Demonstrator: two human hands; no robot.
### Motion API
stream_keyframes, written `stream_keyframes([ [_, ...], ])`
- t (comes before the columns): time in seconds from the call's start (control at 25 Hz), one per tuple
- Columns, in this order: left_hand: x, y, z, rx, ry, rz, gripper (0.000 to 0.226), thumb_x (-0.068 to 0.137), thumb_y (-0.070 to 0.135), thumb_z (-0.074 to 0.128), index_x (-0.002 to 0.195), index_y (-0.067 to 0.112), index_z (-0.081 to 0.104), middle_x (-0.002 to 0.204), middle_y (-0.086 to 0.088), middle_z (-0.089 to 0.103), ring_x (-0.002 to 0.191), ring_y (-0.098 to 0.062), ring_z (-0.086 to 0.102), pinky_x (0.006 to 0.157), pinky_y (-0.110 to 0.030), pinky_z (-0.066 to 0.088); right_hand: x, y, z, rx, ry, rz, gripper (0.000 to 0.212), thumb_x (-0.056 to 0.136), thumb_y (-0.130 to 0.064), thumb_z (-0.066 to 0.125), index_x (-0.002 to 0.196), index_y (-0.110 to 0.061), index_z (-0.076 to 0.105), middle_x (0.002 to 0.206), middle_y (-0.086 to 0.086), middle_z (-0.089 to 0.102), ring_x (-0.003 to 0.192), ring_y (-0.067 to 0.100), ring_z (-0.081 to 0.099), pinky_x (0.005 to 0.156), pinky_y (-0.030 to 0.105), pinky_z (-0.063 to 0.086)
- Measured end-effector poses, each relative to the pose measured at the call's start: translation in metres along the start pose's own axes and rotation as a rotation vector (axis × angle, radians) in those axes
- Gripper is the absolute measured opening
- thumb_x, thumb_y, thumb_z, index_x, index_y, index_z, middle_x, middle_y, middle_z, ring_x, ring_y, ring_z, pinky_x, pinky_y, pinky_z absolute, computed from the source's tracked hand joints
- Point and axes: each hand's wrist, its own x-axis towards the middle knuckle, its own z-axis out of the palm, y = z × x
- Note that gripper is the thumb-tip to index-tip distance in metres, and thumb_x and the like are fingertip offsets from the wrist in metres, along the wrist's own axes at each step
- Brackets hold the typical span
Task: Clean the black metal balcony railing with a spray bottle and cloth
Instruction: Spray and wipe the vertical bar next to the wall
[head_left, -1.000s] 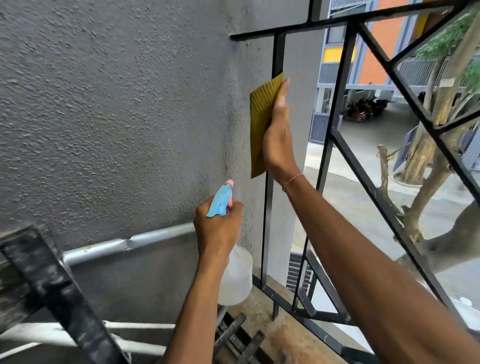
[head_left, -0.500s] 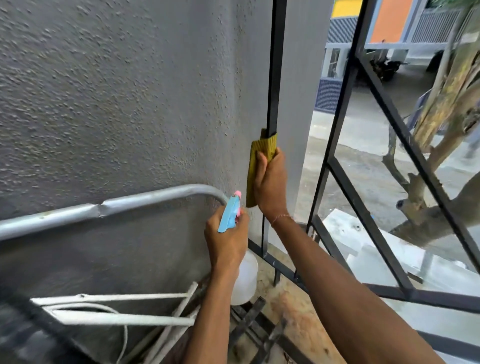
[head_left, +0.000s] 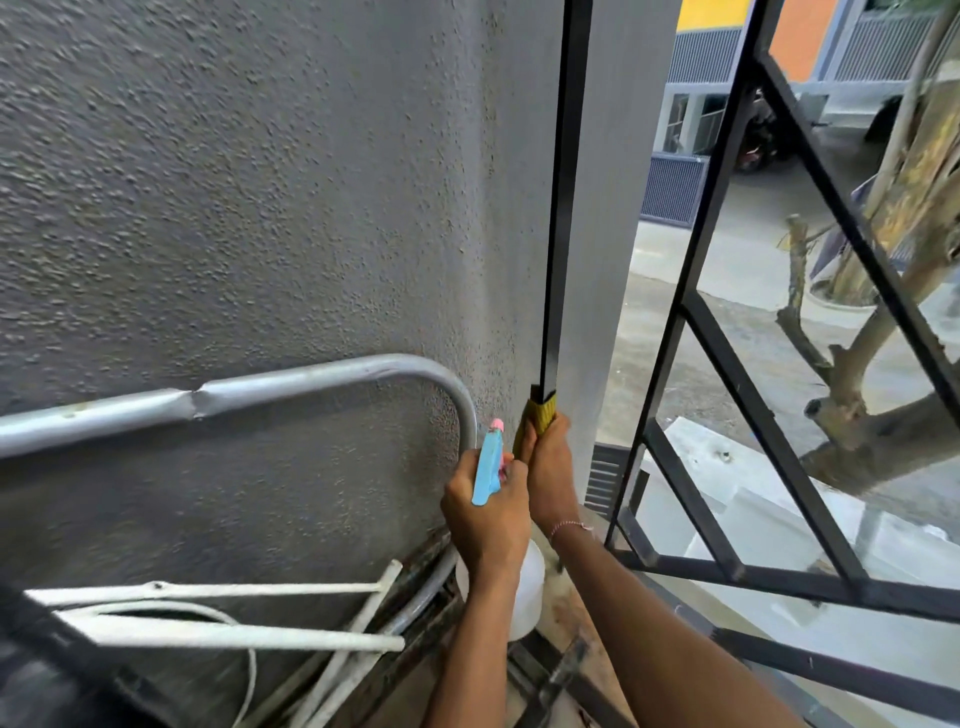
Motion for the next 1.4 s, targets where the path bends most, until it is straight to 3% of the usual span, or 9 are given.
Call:
stream_keyframes([
  [0.16,-0.007,-0.007,-0.005,0.024,-0.017,0.011,0.029,0.082,0.008,0.075,0.065,0.024,0.058,0.059,0.002,0.06,0.053,-0.014,0.052,0.051,-0.024,0.041,-0.012,0.031,0.015,-0.06,-0.01,0.032,0.028,0.102,-0.018,0.054,0.095,-0.036,0.034,0.088,0.0,0.05,0.071,0.001,0.049,0.06,0.018,0.05],
  [0.32,-0.013,-0.014,-0.009,0.033,-0.051,-0.001,0.026,0.084,0.007,0.075,0.068,0.022,0.06,0.062,0.0,0.062,0.054,-0.013,0.053,0.047,-0.011,0.035,-0.026,0.066,0.026,-0.228,0.032,0.14,0.016,0.098,-0.024,0.06,0.108,-0.025,0.047,0.099,-0.003,0.054,0.093,0.016,0.055,0.082,0.036,0.054],
  [0.56,-0.007,-0.022,-0.015,0.053,-0.099,0.039,0.018,0.085,0.01,0.076,0.073,0.017,0.064,0.066,-0.002,0.064,0.056,-0.008,0.053,0.048,-0.008,0.037,-0.043,0.07,0.026,-0.287,-0.069,0.185,0.023,0.098,-0.024,0.06,0.111,-0.032,0.043,0.099,-0.004,0.064,0.086,0.012,0.064,0.074,0.031,0.059],
  [0.68,-0.006,-0.034,-0.017,0.049,-0.186,0.036,0.012,0.087,0.01,0.076,0.079,0.015,0.068,0.069,-0.001,0.066,0.059,-0.007,0.056,0.05,-0.008,0.04,-0.061,0.057,0.01,-0.315,-0.078,0.155,0.036,0.094,-0.005,0.06,0.124,-0.022,0.05,0.106,-0.011,0.063,0.086,0.004,0.061,0.073,0.013,0.049],
  [0.76,-0.01,-0.045,-0.019,0.077,-0.251,0.01,0.019,0.089,0.011,0.075,0.074,0.017,0.064,0.065,0.003,0.061,0.056,-0.006,0.053,0.049,-0.01,0.04,-0.082,0.05,-0.001,-0.328,-0.043,0.167,0.039,0.091,0.004,0.057,0.124,-0.016,0.053,0.102,-0.008,0.065,0.083,0.006,0.058,0.076,0.019,0.052],
  [0.92,-0.016,-0.075,-0.011,0.239,-0.39,-0.132,0.023,0.083,0.018,0.074,0.067,0.021,0.059,0.064,0.002,0.058,0.062,-0.015,0.056,0.057,-0.032,0.047,-0.129,0.042,-0.02,-0.153,0.184,0.345,0.011,0.1,-0.007,0.047,0.104,-0.012,0.056,0.085,0.002,0.064,0.075,0.018,0.062,0.072,0.043,0.057],
  [1.04,-0.02,-0.083,-0.004,0.358,-0.434,-0.204,0.012,0.081,0.024,0.076,0.083,0.016,0.067,0.077,-0.002,0.065,0.074,-0.021,0.062,0.059,-0.027,0.045,-0.168,0.037,-0.044,-0.042,0.349,0.466,0.015,0.104,-0.016,0.043,0.095,-0.018,0.055,0.083,0.002,0.062,0.079,0.021,0.061,0.074,0.044,0.055],
  [1.16,-0.018,-0.089,0.003,0.454,-0.459,-0.272,0.027,0.081,0.031,0.079,0.097,0.014,0.067,0.087,-0.003,0.064,0.084,-0.02,0.061,0.059,-0.025,0.043,-0.18,0.046,-0.063,-0.01,0.431,0.527,0.022,0.105,-0.017,0.042,0.087,-0.014,0.055,0.076,0.008,0.059,0.072,0.026,0.058,0.069,0.049,0.053],
  [1.4,-0.008,-0.102,0.004,0.544,-0.471,-0.389,0.054,0.073,0.039,0.083,0.114,0.017,0.057,0.108,-0.005,0.066,0.096,-0.024,0.067,0.072,-0.033,0.06,-0.162,0.043,-0.074,-0.068,0.317,0.479,0.02,0.104,-0.021,0.044,0.087,-0.018,0.054,0.078,0.006,0.058,0.071,0.021,0.056,0.065,0.035,0.048],
])
